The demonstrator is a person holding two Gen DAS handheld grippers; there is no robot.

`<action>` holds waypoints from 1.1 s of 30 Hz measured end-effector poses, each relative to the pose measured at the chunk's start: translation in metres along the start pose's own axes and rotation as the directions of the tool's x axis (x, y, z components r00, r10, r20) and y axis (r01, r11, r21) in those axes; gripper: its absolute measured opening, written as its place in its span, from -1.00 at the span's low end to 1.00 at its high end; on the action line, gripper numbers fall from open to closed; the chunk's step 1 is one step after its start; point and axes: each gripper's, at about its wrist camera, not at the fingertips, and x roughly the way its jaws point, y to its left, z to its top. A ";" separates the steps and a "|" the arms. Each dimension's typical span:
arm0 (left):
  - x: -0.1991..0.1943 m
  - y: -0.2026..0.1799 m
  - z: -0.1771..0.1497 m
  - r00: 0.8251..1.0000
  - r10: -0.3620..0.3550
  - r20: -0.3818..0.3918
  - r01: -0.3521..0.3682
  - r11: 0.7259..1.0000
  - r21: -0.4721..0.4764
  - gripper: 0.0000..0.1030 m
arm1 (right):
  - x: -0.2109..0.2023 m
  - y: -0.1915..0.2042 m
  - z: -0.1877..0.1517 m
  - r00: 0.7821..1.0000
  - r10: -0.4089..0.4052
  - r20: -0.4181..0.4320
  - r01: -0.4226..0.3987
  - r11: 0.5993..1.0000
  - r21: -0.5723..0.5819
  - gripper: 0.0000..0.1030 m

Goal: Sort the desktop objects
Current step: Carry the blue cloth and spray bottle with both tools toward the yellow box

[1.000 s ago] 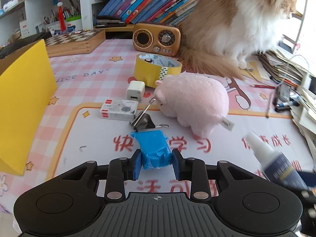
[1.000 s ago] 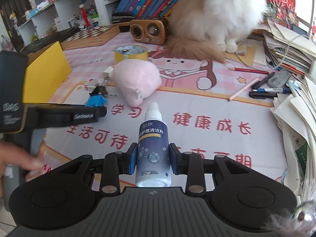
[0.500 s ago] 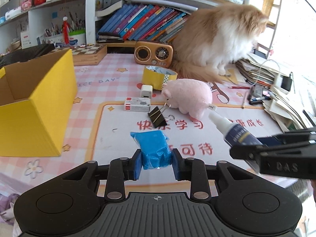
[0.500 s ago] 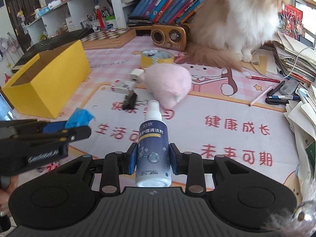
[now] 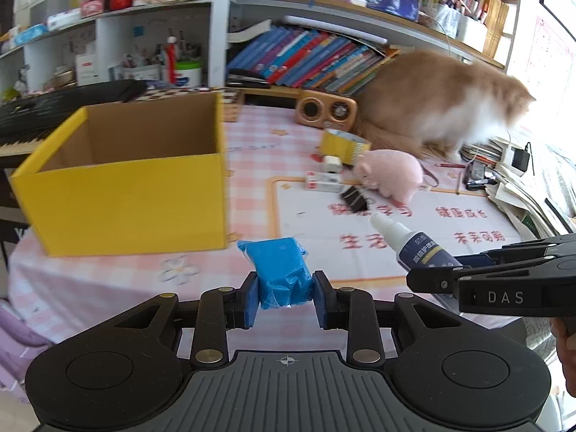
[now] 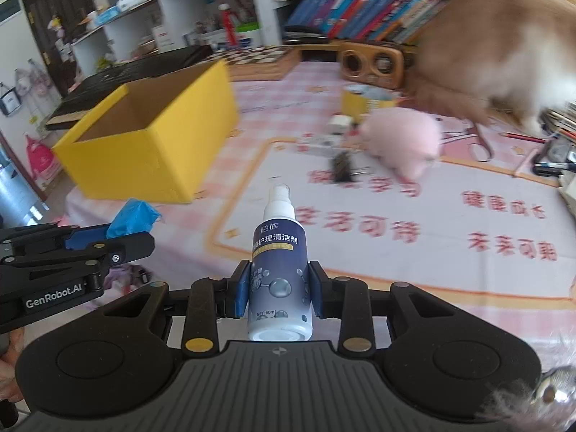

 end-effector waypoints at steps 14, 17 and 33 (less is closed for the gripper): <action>-0.065 0.080 -0.046 0.999 0.042 -0.001 -0.042 0.998 -0.052 -0.44 | 0.000 0.115 -0.040 0.997 0.066 -0.045 -0.069 0.996 -0.053 -0.40; -0.076 0.091 -0.055 0.999 0.054 0.003 -0.054 0.997 -0.064 -0.44 | -0.001 0.130 -0.043 0.996 0.074 -0.047 -0.077 0.994 -0.072 -0.40; -0.105 0.118 -0.071 0.995 0.091 0.044 -0.085 0.989 -0.118 -0.44 | -0.006 0.170 -0.049 0.994 0.098 -0.046 -0.104 0.983 -0.148 -0.40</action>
